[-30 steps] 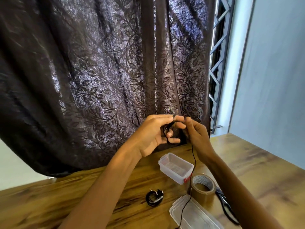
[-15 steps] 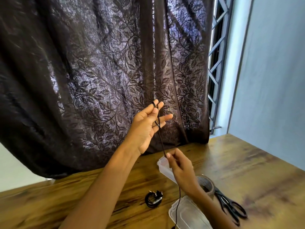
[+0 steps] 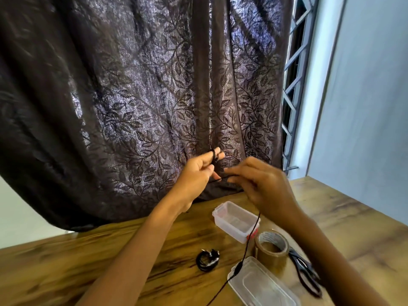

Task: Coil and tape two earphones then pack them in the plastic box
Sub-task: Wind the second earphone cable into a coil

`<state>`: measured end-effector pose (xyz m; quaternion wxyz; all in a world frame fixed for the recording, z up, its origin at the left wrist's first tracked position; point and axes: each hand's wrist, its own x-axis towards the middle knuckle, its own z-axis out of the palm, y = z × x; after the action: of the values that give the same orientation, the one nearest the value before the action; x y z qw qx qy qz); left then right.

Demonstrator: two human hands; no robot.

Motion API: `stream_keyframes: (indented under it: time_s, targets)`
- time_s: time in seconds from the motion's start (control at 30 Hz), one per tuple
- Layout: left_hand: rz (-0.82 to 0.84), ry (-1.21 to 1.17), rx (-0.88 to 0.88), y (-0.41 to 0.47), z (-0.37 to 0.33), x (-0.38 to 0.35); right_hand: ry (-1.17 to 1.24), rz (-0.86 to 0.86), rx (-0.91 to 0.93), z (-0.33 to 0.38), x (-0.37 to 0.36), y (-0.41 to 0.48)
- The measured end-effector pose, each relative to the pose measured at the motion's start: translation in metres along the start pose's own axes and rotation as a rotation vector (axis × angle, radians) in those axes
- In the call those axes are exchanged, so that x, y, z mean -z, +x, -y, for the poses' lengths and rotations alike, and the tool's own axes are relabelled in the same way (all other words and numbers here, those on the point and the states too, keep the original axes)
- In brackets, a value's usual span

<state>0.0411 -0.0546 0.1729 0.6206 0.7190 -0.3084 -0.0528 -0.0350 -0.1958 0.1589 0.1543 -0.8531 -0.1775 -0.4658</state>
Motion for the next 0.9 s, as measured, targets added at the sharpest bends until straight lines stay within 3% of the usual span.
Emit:
stream_keyframes:
  time_s: [0.17, 0.37, 0.67, 0.9]
  targets:
    - [0.178, -0.160, 0.046, -0.013, -0.011, -0.006, 0.102, 0.023, -0.010, -0.015, 0.022, 0.040]
    - [0.257, -0.410, 0.083, -0.020, -0.032, -0.007, 0.417, 0.059, -0.196, -0.039, 0.015, 0.053]
    - [0.250, -0.528, 0.059, -0.014, -0.035, -0.002, 0.740, -0.119, -0.559, -0.047, -0.038, 0.010]
    - [0.145, -0.503, 0.003, -0.004, -0.027, 0.000, 0.810, 0.045, -0.794, -0.023, -0.086, -0.035]
